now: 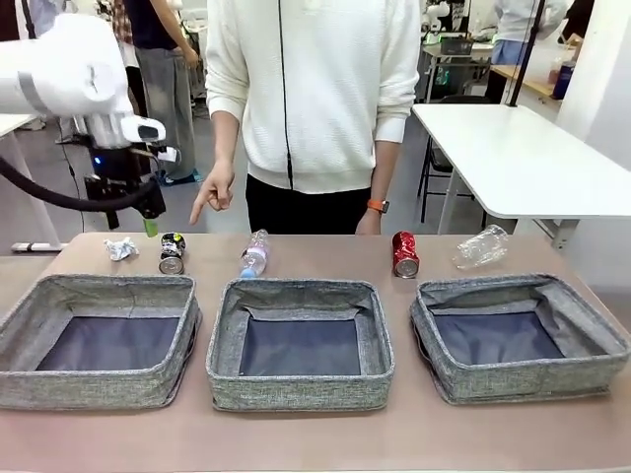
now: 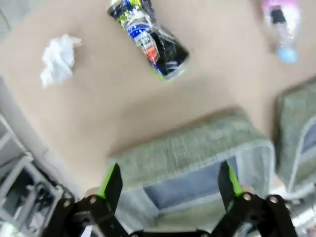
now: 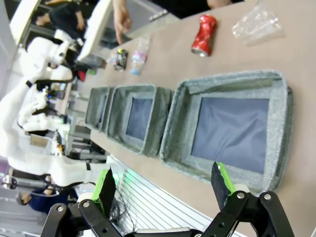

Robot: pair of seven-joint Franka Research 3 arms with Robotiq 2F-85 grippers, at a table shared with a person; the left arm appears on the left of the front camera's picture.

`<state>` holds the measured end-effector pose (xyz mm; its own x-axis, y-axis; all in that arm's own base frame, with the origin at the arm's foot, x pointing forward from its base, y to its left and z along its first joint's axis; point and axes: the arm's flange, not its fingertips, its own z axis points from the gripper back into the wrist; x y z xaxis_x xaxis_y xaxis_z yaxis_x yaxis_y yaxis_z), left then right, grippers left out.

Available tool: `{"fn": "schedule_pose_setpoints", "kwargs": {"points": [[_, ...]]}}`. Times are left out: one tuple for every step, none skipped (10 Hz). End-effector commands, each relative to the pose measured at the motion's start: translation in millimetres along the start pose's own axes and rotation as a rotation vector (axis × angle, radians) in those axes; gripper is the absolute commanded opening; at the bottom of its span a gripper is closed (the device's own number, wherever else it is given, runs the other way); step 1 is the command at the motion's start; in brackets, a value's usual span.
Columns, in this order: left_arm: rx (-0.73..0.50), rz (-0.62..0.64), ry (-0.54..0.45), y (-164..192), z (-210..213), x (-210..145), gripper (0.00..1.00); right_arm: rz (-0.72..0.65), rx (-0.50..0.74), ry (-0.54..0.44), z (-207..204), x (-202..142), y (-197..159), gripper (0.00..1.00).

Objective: Sort the waste into the appropriate baskets.
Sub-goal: Pick up the waste item pointed out by the person.

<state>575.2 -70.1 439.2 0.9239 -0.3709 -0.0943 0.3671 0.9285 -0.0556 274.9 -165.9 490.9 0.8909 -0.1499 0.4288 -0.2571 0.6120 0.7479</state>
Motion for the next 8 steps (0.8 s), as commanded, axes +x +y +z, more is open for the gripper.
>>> {"fn": "schedule_pose_setpoints", "kwargs": {"points": [[0.000,0.084,-0.189,13,-30,10,1.00,0.025,0.020,-0.014,0,1,1,1.00],[0.004,0.161,-0.260,16,-48,14,1.00,0.025,0.020,-0.014,0,1,1,1.00],[-0.036,0.187,-0.152,18,-44,18,1.00,0.025,0.020,-0.014,0,1,1,1.00],[-0.002,0.085,-0.167,21,-32,24,1.00,0.025,0.020,-0.014,0,1,1,1.00],[-0.002,0.085,-0.167,21,-32,24,1.00,0.025,0.020,-0.014,0,1,1,1.00],[-0.002,0.085,-0.167,21,-32,24,1.00,0.025,0.020,-0.014,0,1,1,1.00],[-0.014,0.125,-0.183,23,-45,27,1.00,0.025,0.020,-0.014,0,1,1,1.00],[-0.082,0.198,-0.226,28,-73,45,1.00,0.025,0.020,-0.014,0,1,1,1.00]]}}
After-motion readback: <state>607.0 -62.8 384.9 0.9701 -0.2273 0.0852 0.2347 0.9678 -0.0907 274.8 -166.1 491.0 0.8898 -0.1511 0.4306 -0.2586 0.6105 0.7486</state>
